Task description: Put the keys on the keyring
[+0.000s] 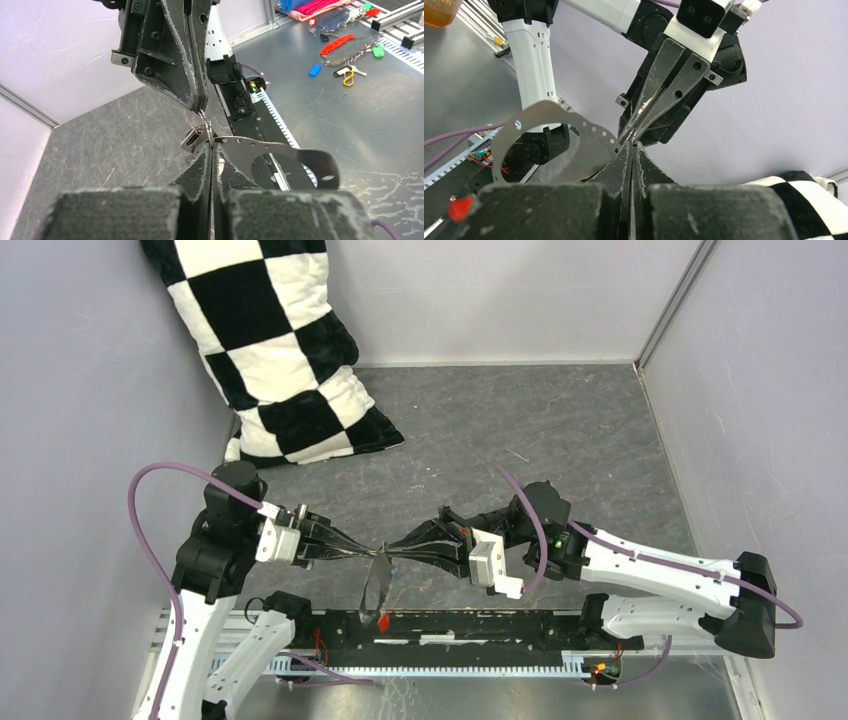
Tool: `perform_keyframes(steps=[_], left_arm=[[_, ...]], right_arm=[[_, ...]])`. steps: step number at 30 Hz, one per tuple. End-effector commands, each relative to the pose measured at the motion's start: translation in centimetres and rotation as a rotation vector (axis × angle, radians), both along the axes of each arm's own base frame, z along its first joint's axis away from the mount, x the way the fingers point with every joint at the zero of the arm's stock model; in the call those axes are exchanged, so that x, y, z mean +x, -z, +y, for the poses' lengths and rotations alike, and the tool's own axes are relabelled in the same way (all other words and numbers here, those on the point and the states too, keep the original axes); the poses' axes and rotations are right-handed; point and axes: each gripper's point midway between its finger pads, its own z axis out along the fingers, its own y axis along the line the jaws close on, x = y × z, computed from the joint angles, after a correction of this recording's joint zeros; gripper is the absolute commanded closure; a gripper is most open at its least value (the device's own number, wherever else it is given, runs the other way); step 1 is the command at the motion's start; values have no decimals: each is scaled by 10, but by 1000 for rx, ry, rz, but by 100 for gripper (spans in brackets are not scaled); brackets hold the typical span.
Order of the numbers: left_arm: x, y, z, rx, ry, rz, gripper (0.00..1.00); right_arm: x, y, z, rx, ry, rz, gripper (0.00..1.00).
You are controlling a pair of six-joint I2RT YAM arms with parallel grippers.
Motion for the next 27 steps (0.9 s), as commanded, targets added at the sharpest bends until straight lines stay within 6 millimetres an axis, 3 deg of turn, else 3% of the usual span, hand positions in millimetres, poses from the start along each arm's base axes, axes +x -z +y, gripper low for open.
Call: perform_keyframes(steps=[1,27], left_arm=[[-10,-7,1,-20,54,-3,98],[-8,-7,0,-12,45,15,98]], right_arm=[[-7,-29,-2,72,-18,-41,99],[-10,-32,7,45,-32,-78,99]])
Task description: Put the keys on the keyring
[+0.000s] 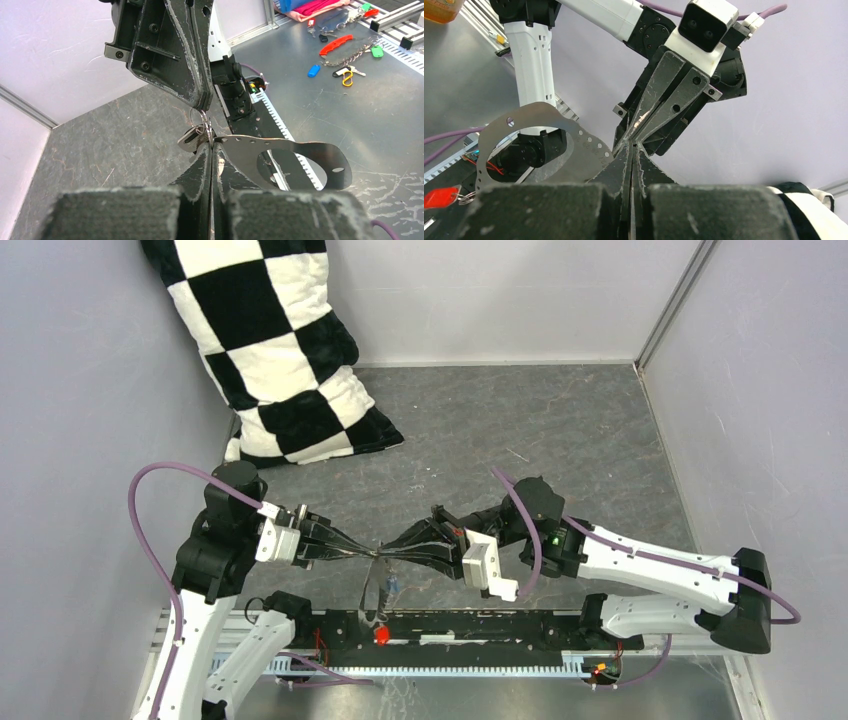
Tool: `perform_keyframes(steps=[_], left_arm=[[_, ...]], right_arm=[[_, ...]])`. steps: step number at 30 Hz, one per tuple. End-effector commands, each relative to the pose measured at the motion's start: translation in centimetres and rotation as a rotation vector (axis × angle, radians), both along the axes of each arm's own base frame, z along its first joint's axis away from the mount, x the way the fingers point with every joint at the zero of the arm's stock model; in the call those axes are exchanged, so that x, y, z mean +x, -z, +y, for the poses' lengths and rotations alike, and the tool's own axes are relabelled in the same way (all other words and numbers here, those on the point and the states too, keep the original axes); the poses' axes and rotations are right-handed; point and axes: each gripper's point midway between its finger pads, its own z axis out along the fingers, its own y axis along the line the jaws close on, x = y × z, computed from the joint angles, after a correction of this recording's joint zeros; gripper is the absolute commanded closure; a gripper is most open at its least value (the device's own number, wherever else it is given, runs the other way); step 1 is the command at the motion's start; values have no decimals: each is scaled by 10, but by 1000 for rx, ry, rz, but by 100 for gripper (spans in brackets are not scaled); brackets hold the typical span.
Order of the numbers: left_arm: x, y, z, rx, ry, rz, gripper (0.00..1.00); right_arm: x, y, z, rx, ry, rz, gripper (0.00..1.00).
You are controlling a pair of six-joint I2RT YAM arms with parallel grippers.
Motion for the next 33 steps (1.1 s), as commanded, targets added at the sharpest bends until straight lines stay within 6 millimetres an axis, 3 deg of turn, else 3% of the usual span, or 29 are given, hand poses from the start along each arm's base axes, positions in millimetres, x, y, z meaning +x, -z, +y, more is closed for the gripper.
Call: perform_keyframes(steps=[1,33], left_arm=[[-8,-7,0,-11,44,16,98],[-11,-8,2,-9,21,-1,98]], right_arm=[[-4,-25,0,49,-12,-42,99],[8,-19,16,-54,18,-88,100]])
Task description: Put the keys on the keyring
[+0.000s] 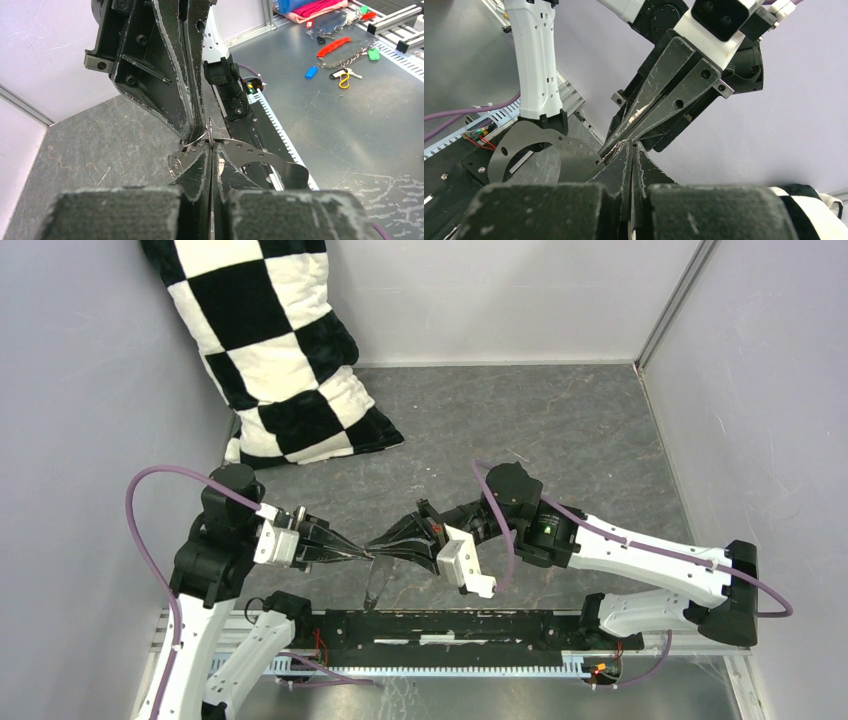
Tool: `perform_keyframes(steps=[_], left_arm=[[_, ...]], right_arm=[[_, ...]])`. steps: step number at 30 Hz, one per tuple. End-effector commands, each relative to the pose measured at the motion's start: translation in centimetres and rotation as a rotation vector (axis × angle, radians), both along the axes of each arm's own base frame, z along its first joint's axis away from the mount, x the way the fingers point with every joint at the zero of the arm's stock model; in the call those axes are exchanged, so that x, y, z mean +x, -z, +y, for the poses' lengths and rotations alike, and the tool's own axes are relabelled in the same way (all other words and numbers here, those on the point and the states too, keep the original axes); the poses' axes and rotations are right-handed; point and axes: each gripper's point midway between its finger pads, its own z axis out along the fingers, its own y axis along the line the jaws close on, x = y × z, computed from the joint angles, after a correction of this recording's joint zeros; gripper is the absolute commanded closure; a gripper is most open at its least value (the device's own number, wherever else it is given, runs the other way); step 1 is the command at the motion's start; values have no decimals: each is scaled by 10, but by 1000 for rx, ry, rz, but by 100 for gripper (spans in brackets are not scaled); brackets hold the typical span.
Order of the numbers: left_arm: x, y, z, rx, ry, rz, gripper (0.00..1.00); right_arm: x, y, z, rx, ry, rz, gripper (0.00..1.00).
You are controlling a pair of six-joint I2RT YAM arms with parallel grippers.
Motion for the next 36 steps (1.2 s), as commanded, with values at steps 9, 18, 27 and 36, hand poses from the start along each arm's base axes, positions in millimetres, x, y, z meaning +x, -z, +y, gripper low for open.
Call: perform_keyframes(steps=[9,18,27,36], left_arm=[[-5,-4,1,-7,8,-15,98],[-5,-3,1,-6,8,-10,98],[-5,-3,1,-4,8,-1,98],[5,0,0,16,-33,23,98]], right_arm=[[0,-35,-9,94,24,-38,100],[1,-39,-11,109,36,-16,100],[39,-50,-18,63,209,120,67],[49,-63,-45,-13,279,297,52]])
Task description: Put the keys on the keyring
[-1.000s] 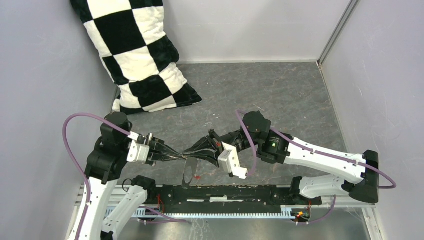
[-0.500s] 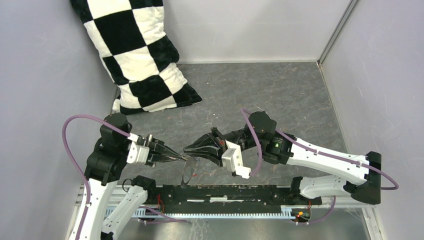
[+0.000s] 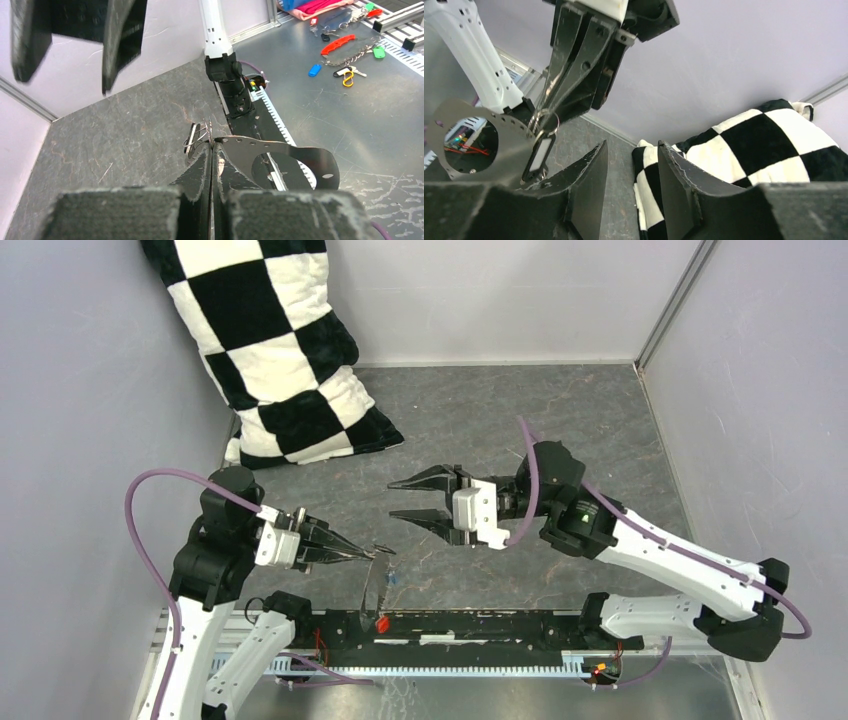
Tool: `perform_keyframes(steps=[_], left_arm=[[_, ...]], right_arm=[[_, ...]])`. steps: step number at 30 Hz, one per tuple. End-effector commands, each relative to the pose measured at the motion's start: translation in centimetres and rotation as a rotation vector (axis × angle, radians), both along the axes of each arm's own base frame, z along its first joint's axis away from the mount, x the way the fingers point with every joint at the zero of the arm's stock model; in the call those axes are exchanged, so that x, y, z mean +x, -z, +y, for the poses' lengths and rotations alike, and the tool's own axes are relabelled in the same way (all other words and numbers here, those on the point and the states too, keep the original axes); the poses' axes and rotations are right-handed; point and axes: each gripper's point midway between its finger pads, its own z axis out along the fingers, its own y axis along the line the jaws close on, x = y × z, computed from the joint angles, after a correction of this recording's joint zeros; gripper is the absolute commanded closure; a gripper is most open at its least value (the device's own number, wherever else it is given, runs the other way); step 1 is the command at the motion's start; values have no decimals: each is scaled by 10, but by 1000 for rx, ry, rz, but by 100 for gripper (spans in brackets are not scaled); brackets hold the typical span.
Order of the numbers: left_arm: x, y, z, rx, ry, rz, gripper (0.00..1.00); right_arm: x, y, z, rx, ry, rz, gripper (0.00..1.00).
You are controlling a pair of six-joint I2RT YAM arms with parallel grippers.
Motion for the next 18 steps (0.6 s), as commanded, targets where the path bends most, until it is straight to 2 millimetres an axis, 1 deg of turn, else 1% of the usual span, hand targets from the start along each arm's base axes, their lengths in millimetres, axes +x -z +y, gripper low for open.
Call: perform_keyframes(steps=[1,4,7,13,15,18], left_arm=[[7,-2,-1,15,-24,32,98],[12,-1,-2,23,-40,44,98],[17,-1,-3,33,-61,63,98],[25,-3,-4,31,-99,85,98],[28,-6,-5,21,-114,82,98],[29,-6,-5,16,-124,92,98]], right_arm=[[-6,-28,-11,-21,7,149,52],[-11,-22,-4,-107,-28,261,54],[-20,-10,1,-188,-69,352,56],[-33,11,4,-262,-76,378,56],[-32,18,6,-283,-54,379,56],[-32,22,7,-291,-41,377,57]])
